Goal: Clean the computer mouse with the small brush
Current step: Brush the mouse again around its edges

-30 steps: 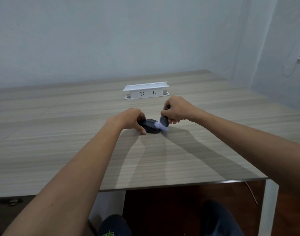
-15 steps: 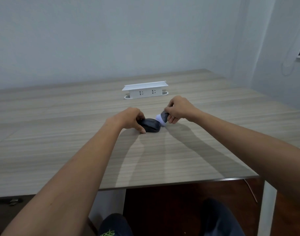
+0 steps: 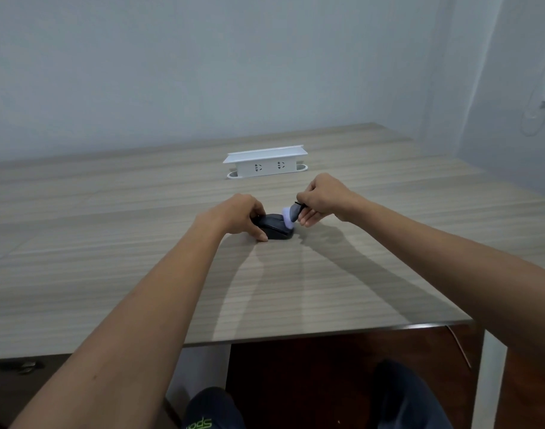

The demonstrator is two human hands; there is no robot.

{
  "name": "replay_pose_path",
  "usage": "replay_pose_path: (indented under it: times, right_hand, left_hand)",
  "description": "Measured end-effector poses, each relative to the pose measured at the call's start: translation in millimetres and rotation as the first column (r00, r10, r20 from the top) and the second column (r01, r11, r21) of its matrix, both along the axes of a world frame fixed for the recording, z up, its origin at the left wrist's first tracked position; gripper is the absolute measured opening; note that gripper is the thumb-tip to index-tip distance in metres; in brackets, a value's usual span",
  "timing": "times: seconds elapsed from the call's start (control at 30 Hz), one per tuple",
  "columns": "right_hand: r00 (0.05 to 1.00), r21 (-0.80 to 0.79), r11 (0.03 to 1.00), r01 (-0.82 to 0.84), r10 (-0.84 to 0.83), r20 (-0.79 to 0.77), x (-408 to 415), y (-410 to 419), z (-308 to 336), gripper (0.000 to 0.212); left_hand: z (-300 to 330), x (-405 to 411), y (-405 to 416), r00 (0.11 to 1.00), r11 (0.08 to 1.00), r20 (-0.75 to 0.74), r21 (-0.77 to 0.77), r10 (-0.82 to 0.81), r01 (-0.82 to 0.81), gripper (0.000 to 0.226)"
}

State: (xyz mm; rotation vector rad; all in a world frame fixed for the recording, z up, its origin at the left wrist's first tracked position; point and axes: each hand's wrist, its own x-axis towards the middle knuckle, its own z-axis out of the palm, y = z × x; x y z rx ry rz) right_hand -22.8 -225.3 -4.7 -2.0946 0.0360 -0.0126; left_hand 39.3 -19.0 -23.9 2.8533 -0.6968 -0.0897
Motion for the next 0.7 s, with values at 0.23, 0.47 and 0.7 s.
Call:
replay_pose_path:
  times: [0.23, 0.47, 0.7]
  right_hand:
    - [0.995, -0.040, 0.995, -0.096, 0.096, 0.011, -3, 10, 1, 0.031]
    - [0.994, -0.182, 0.982, -0.055, 0.071, 0.083, -4, 4, 3, 0.032]
    - [0.987, -0.195, 0.972, -0.130, 0.145, 0.067, -6, 17, 7, 0.031]
  left_hand:
    - [-2, 4, 1, 1.000, 1.000, 0.019, 0.018, -0.004, 0.003, 0.064]
    - [-6, 4, 3, 1.000, 1.000, 0.014, -0.030, -0.004, 0.004, 0.062]
    - [-7, 5, 3, 0.999, 1.000, 0.044, -0.011, -0.012, 0.012, 0.062]
